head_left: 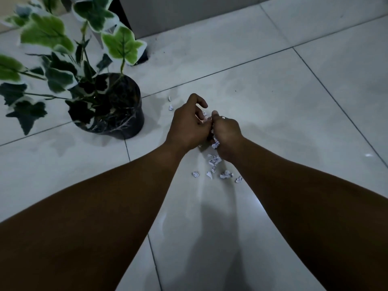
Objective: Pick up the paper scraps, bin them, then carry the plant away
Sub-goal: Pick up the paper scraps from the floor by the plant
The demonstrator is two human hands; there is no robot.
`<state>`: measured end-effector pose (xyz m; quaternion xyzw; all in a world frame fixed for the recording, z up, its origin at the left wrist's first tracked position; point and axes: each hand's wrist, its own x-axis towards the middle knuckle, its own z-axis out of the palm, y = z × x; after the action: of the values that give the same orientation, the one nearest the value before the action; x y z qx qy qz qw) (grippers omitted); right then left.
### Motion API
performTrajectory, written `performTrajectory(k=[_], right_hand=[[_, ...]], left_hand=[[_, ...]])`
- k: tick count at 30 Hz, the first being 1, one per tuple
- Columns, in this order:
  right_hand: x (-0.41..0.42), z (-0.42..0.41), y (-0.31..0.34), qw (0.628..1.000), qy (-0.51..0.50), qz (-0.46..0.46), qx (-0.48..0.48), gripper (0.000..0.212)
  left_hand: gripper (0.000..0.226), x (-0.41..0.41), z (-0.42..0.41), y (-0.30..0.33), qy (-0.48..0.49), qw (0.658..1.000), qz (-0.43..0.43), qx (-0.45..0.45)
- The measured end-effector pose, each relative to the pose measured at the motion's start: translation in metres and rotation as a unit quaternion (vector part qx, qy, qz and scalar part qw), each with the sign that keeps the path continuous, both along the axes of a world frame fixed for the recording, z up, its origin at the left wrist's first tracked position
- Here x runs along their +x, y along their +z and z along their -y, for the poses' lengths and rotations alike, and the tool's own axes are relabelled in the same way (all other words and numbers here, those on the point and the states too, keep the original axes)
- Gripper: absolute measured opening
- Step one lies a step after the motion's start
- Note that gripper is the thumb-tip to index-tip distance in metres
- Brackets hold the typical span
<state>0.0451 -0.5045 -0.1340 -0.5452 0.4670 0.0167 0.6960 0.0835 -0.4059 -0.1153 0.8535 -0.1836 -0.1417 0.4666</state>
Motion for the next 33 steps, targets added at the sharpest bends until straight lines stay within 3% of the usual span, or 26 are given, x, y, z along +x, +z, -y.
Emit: performTrajectory(k=[4, 8, 11, 13, 16, 18, 20, 26, 30, 33], right_hand=[[-0.003, -0.003, 0.000, 0.999, -0.042, 0.014, 0.026, 0.037], [-0.007, -0.011, -0.002, 0.998, -0.054, 0.006, 0.035, 0.036], [-0.009, -0.014, -0.003, 0.998, -0.055, -0.001, 0.038, 0.038], [-0.012, -0.010, -0.006, 0.998, -0.051, 0.001, 0.022, 0.041], [-0.013, -0.002, -0.012, 0.999, -0.028, 0.001, -0.041, 0.046], [-0.013, 0.003, -0.016, 0.996, -0.036, 0.003, -0.077, 0.051], [-0.013, 0.007, -0.018, 0.994, -0.038, 0.001, -0.101, 0.054], [-0.017, 0.011, -0.020, 0.992, -0.032, -0.003, -0.124, 0.051], [-0.021, 0.012, -0.019, 0.990, -0.022, -0.005, -0.136, 0.051], [-0.023, 0.015, -0.017, 0.989, -0.021, -0.003, -0.149, 0.051]], left_hand=[[0.013, 0.015, -0.011, -0.006, 0.083, 0.996, 0.009, 0.022], [0.022, 0.037, -0.020, -0.014, 0.079, 0.973, 0.130, 0.175], [0.050, 0.057, -0.019, -0.012, 0.040, 0.939, 0.157, 0.303], [0.065, 0.072, -0.017, -0.013, -0.011, 0.927, 0.122, 0.354], [0.047, 0.082, -0.014, -0.018, -0.108, 0.900, 0.137, 0.400], [0.027, 0.077, -0.012, -0.018, -0.102, 0.899, 0.183, 0.385], [0.027, 0.071, -0.013, -0.020, -0.057, 0.914, 0.187, 0.355], [0.024, 0.055, -0.018, -0.034, 0.122, 0.975, 0.069, 0.173], [0.024, 0.042, -0.015, -0.029, 0.093, 0.989, 0.080, 0.083], [0.030, 0.037, -0.016, -0.027, 0.074, 0.980, 0.144, 0.118]])
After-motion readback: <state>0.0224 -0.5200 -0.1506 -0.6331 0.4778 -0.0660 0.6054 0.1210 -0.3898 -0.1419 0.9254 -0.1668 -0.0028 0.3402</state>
